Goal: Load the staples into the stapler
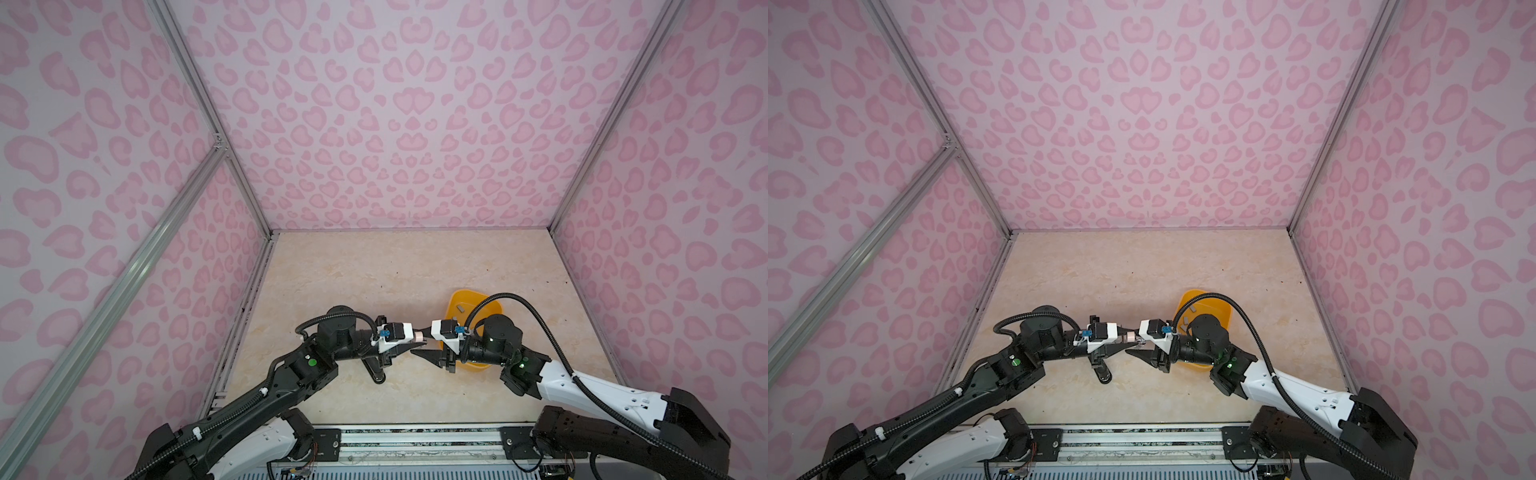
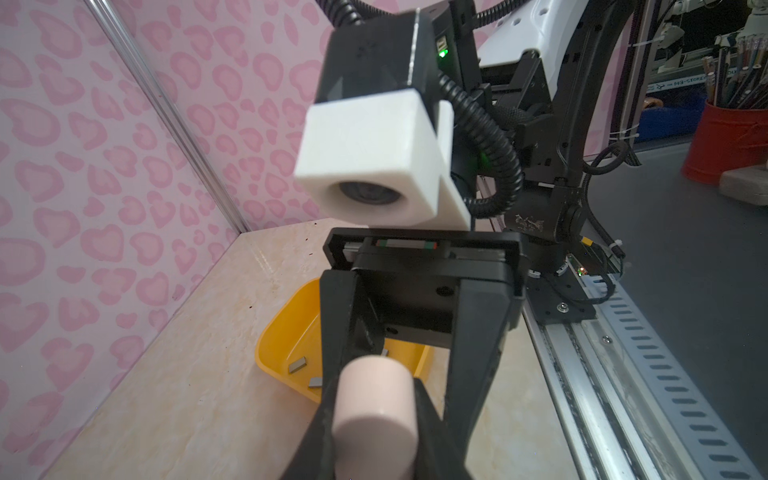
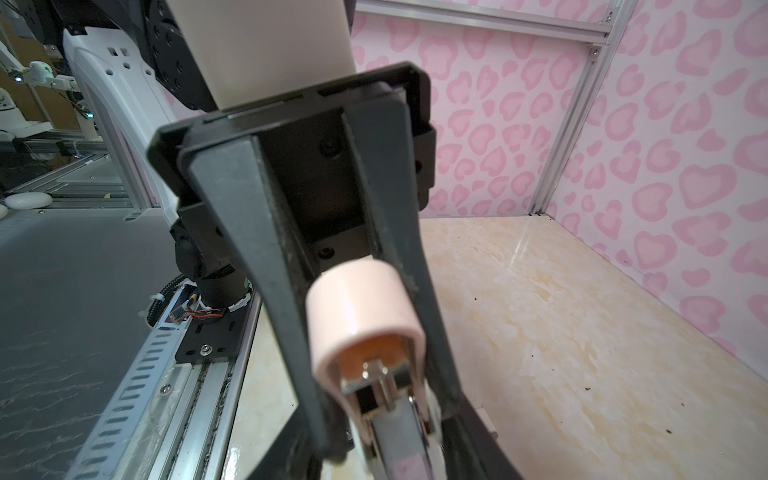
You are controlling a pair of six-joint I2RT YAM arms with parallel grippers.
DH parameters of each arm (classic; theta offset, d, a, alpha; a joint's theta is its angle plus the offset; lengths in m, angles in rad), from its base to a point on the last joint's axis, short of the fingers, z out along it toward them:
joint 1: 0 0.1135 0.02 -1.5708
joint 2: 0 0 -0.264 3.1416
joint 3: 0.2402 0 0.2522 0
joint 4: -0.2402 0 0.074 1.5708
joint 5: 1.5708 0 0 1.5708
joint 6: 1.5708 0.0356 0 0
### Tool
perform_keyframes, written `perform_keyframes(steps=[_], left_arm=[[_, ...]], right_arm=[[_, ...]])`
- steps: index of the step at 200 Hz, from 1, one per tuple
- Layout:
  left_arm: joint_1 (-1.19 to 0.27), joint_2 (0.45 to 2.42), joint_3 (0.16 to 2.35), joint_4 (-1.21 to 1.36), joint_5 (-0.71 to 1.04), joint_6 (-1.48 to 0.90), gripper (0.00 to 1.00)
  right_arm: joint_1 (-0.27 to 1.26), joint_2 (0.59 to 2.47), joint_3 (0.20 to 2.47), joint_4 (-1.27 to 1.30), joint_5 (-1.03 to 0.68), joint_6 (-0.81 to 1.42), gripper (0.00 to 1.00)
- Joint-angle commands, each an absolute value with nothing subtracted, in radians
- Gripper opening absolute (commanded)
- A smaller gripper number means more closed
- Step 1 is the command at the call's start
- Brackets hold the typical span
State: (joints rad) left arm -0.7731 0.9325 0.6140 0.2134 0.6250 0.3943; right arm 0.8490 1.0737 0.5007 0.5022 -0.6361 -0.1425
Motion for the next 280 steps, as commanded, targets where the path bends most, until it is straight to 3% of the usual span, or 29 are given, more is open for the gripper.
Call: perform_keyframes(steps=[1, 38, 60, 111, 135, 164, 198, 250, 252, 254, 257, 280], left_arm=[[-0.772, 0.927, 0.625, 0.244, 0.651, 0.409, 0.04], [-0.772, 0.934, 0.630, 0.239, 0.685, 0.414, 0.04], [-0.772, 0.939, 0.633, 0.238, 0.700, 0.416, 0.04], [-0.772, 0.943, 0.631, 0.245, 0.676, 0.407, 0.04], [-0.772, 0.920, 0.604, 0.313, 0.552, 0.341, 0.26], [-0.773, 0.853, 0.538, 0.394, 0.333, 0.295, 0.44], [-0.772, 0.793, 0.485, 0.449, 0.093, 0.242, 0.48], [-0.773, 0.755, 0.473, 0.429, -0.245, 0.135, 0.69], [-0.772, 0.754, 0.477, 0.424, -0.251, 0.130, 0.73], [-0.772, 0.756, 0.482, 0.418, -0.256, 0.126, 0.88], [-0.772, 0.758, 0.489, 0.408, -0.261, 0.122, 1.00], [-0.773, 0.768, 0.533, 0.348, -0.254, 0.131, 0.98]], right_arm=[[0.850, 1.077, 0.503, 0.495, -0.667, -0.141, 0.43], [0.850, 1.088, 0.508, 0.497, -0.658, -0.137, 0.45], [0.849, 1.095, 0.514, 0.496, -0.663, -0.135, 0.41], [0.849, 1.094, 0.517, 0.494, -0.671, -0.139, 0.15], [0.850, 1.097, 0.522, 0.492, -0.640, -0.132, 0.09], [0.848, 1.107, 0.540, 0.480, -0.538, -0.078, 0.00], [0.848, 1.137, 0.591, 0.429, -0.351, 0.031, 0.00], [0.849, 1.282, 0.761, 0.173, 0.048, 0.169, 0.00], [0.848, 1.288, 0.765, 0.168, 0.054, 0.170, 0.00], [0.848, 1.303, 0.777, 0.151, 0.070, 0.172, 0.00], [0.848, 1.315, 0.789, 0.135, 0.085, 0.176, 0.00], [0.847, 1.453, 0.907, -0.020, 0.152, 0.220, 0.00]])
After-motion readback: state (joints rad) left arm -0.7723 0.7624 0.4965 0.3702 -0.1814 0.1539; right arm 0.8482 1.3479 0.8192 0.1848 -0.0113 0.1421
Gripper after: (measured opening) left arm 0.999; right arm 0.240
